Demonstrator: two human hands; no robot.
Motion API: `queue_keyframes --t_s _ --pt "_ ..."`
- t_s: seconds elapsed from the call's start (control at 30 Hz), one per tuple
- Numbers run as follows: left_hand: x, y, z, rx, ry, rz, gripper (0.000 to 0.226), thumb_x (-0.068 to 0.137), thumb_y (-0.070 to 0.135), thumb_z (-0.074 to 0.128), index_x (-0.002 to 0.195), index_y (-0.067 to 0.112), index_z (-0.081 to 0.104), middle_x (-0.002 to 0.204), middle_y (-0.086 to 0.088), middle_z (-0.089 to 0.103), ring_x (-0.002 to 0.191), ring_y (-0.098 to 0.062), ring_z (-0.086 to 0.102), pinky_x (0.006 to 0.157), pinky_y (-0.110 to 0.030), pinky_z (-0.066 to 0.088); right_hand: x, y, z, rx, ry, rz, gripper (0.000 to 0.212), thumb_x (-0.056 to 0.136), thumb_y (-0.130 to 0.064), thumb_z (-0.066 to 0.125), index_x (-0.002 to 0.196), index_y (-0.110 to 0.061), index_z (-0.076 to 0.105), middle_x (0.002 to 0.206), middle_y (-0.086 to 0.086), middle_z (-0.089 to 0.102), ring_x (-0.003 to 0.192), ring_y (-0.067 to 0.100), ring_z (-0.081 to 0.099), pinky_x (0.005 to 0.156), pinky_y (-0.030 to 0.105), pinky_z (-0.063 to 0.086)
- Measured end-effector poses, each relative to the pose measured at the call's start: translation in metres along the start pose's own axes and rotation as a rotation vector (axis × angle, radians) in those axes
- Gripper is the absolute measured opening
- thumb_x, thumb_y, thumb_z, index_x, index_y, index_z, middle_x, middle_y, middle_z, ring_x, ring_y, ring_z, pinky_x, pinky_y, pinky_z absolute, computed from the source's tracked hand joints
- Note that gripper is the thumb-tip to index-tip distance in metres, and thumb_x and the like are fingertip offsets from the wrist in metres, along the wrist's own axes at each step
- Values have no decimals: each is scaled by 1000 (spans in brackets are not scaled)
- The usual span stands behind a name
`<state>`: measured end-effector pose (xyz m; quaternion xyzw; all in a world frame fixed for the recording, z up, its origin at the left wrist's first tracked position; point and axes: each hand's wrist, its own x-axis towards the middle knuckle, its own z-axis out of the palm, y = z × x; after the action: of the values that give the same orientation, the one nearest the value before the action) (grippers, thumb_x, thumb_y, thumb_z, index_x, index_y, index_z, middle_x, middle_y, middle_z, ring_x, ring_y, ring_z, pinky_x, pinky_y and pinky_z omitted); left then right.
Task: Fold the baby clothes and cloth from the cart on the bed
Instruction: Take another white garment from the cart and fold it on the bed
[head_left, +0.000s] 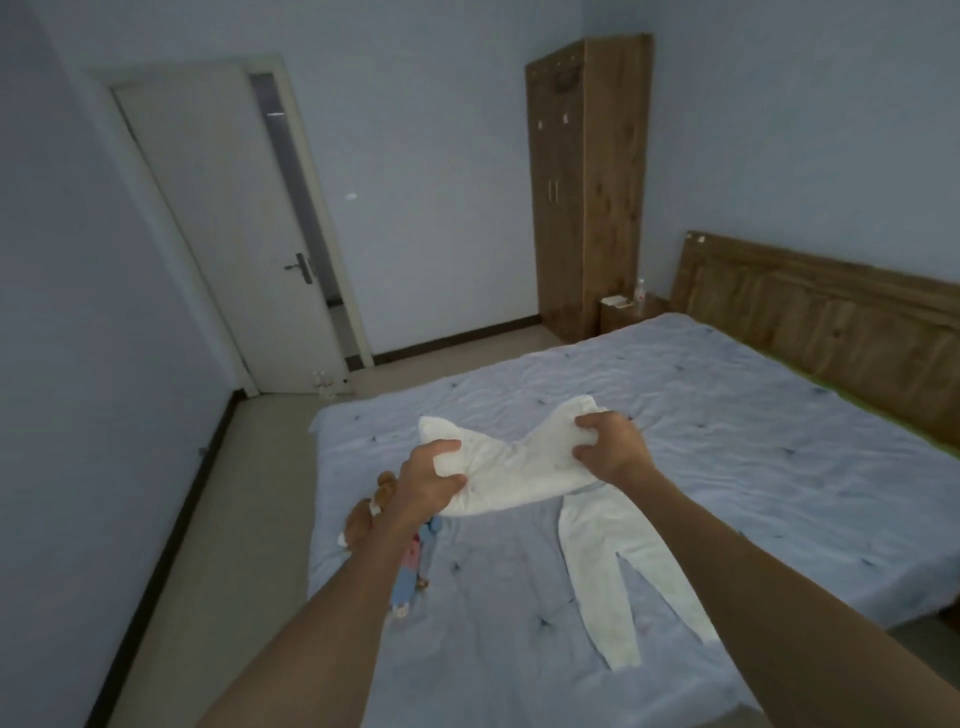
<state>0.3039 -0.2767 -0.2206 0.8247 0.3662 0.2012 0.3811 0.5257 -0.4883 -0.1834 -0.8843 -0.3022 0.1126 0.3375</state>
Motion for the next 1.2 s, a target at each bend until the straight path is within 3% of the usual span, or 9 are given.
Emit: queue_keyframes --t_s 0.17,0.33,0.47,0.57,0.67,0.83,0.93,1.03,1.2 --pt "5 6 27 34 80 -18 68 74 34 87 138 18 70 146 -8 61 133 -24 60 109 -29 46 42 10 -9 -43 -40 -41 54 91 -23 74 143 -33 63 151 5 54 135 30 56 113 39 45" --pt "-9 -4 44 155 20 -138 58 88 16 86 142 23 67 143 -1 54 132 -18 53 98 -9 29 52 38 18 -25 -144 -24 55 89 -24 73 142 -35 63 150 6 54 136 29 55 114 35 42" --pt "7 -35 54 164 75 -153 59 75 30 94 123 51 66 148 -7 60 139 -30 55 118 -35 42 67 49 42 -7 -207 -18 56 89 -25 72 143 -36 61 151 5 52 138 28 52 115 33 38" --pt "20 -60 63 153 119 -138 58 68 34 92 118 51 66 143 -12 63 135 -35 58 115 -49 47 76 53 54 1 -227 3 55 90 -24 71 142 -37 61 150 5 53 138 29 53 114 34 39" --pt "23 -49 63 193 113 -148 60 72 22 96 125 39 72 147 -19 56 137 -38 53 116 -44 44 89 57 66 0 -234 -9 55 91 -24 71 143 -35 61 150 6 53 139 29 52 115 34 38" --pt "51 -71 68 257 73 -184 65 74 26 96 113 62 58 157 -17 48 142 -38 45 115 -31 33 117 64 91 2 -250 3 55 90 -24 71 142 -36 62 149 5 54 138 29 52 115 35 39" --pt "58 -65 66 258 46 -188 60 76 21 95 126 43 70 163 -14 38 148 -34 36 114 -26 28 133 67 108 -1 -262 12 54 90 -23 71 142 -35 62 148 5 55 137 29 53 114 37 40" --pt "63 -70 66 201 26 -177 60 83 4 88 139 18 69 140 1 33 132 -15 33 106 -16 28 148 69 132 -17 -286 27 54 90 -23 70 142 -37 62 147 4 56 135 29 55 111 37 43" --pt "74 -116 80 115 -63 -309 59 87 5 83 142 21 67 139 5 48 131 -21 51 111 -34 44 154 79 183 -22 -323 66 54 91 -20 67 143 -36 63 144 3 59 131 29 58 109 37 46"
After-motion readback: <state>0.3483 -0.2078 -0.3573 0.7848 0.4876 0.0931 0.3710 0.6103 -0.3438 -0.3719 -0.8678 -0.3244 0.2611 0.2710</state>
